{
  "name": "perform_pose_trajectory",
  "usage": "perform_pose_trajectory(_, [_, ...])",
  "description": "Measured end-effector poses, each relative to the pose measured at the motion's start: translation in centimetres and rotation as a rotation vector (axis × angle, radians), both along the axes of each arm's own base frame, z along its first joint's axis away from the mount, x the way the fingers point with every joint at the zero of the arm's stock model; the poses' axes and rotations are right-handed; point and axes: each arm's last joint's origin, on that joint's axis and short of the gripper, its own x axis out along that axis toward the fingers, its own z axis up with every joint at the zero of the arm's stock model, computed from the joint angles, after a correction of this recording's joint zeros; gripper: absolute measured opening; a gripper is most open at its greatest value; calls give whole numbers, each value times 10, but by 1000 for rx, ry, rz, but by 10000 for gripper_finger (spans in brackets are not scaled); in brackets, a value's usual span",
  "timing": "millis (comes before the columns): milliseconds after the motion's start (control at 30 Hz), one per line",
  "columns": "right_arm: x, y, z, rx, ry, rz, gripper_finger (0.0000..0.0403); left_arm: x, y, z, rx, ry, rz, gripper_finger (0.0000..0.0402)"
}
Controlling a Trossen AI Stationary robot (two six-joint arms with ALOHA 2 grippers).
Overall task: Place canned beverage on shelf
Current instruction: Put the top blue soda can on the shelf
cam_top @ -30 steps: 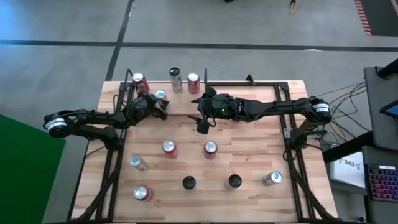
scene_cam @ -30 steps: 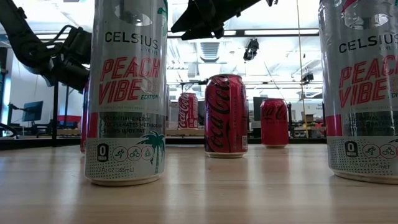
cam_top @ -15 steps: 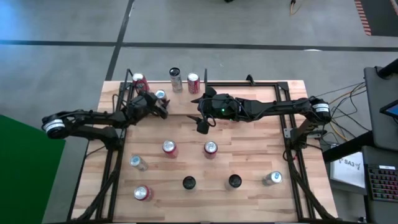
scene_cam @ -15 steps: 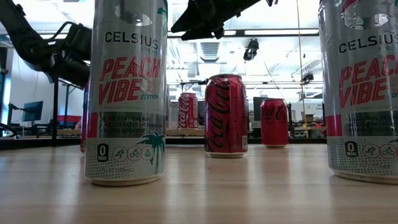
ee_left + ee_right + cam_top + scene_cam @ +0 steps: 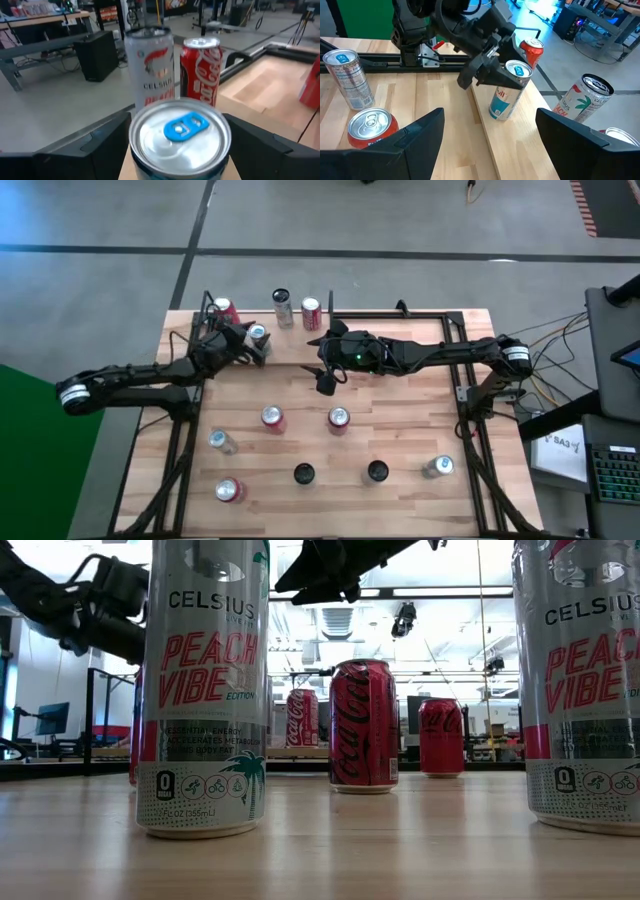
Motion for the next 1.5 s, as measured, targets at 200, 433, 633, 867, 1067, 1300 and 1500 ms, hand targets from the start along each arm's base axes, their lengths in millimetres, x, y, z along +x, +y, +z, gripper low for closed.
perform_pose_trajectory(200, [0, 0, 0, -2, 0, 0, 304, -4, -5, 11, 31, -55, -27, 291])
perform_pose_trajectory(433, [0, 0, 0, -3, -3, 1, 304, -9, -7, 23, 83, -96, -28, 291])
perform_pose_trajectory(633, [-1, 0, 3, -14, -7, 5, 304, -5, -7, 59, 108, -118, -55, 291])
perform_pose_trajectory(867, [-8, 1, 13, -31, -27, 9, 304, 5, -14, 104, 37, 39, -160, 277])
perform_pose_trajectory(1067, [-15, 1, 20, -41, -28, 13, 304, 2, -30, 121, -21, 147, -235, 213])
perform_pose_trajectory(1300, [-16, 1, 21, -55, -24, 18, 304, 0, -45, 118, -132, 228, -294, 98])
perform_pose_trajectory(1500, [-16, 1, 21, -55, -22, 18, 304, 0, -47, 101, -209, 339, -299, 7])
